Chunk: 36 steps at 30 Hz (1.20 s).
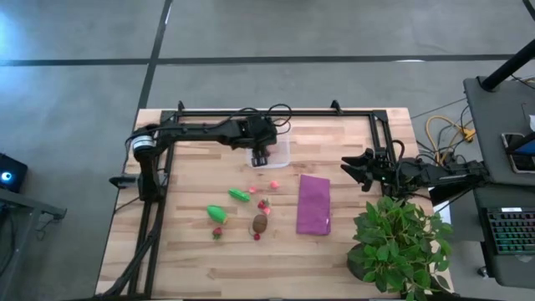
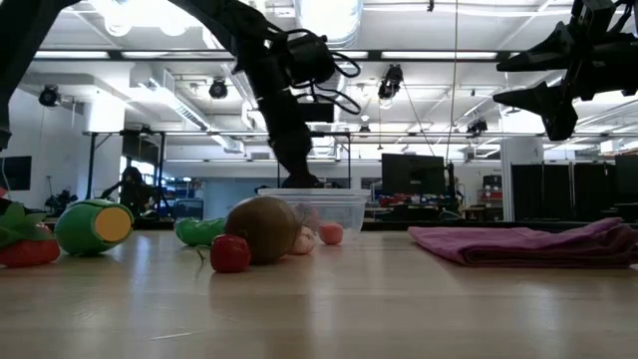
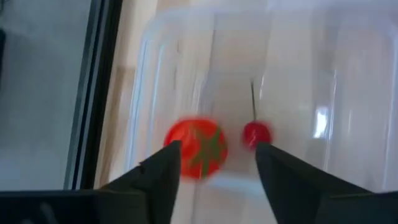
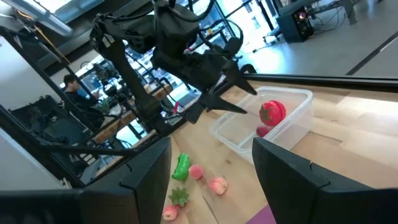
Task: Pick and placing Produce into tupperware
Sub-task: Put the green corn into the white bin
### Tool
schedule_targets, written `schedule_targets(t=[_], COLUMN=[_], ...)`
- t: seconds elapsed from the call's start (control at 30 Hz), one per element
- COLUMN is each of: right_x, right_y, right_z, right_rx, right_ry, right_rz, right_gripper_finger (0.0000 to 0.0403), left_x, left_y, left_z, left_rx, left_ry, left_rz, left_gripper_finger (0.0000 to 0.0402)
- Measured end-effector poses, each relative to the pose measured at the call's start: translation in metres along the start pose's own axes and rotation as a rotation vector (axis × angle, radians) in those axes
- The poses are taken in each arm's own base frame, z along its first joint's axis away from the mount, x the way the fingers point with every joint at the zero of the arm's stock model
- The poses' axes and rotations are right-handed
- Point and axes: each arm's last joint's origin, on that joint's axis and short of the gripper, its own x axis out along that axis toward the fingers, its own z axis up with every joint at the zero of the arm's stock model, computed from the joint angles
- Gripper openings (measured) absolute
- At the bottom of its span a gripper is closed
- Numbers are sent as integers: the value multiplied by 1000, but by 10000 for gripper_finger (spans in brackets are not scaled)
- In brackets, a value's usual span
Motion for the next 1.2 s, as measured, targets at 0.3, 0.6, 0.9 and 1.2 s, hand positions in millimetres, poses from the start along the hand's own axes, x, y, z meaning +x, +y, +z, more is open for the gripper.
schedule_targets(t=[0.3, 0.6, 0.9, 1.2], right_x=[0, 0, 0, 0], right_y=[0, -1, -2, -3], right_z=[0, -1, -2, -4], right_rx=[-7, -5, -18, -12], right_ry=[3, 2, 16, 25], right_rz=[-6, -12, -28, -49], right_gripper_finger=[216, 216, 216, 216], left_x=[-56, -103, -127, -122], left_y=[-8, -38, -86, -110], left_z=[-30, -94, -151, -161], left_rx=[214, 327, 458, 465], left_ry=[-9, 55, 0, -25], left_rz=[-411, -512, -580, -606], left_gripper_finger=[230, 230, 230, 230])
